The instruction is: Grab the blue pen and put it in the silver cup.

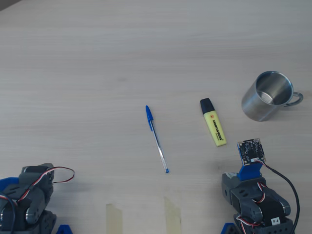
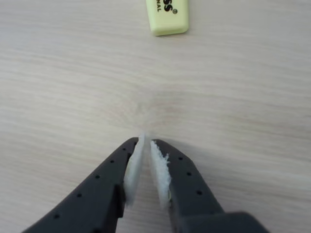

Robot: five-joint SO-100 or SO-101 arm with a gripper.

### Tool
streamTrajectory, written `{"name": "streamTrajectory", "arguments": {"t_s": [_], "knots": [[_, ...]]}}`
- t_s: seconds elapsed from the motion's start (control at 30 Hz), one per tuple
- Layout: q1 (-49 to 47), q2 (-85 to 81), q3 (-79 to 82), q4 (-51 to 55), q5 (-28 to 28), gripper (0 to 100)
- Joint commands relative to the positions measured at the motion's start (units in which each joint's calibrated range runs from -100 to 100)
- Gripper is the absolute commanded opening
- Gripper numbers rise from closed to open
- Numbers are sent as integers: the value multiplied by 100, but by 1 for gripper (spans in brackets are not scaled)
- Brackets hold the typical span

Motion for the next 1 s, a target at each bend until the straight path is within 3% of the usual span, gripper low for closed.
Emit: {"name": "streamTrajectory", "arguments": {"t_s": [0.0,0.67,0.87,0.97], "knots": [[-34,-25,72,184,43,2],[-217,-8,27,184,43,3],[-523,8,-318,192,6,21],[-558,158,-409,175,6,25]]}}
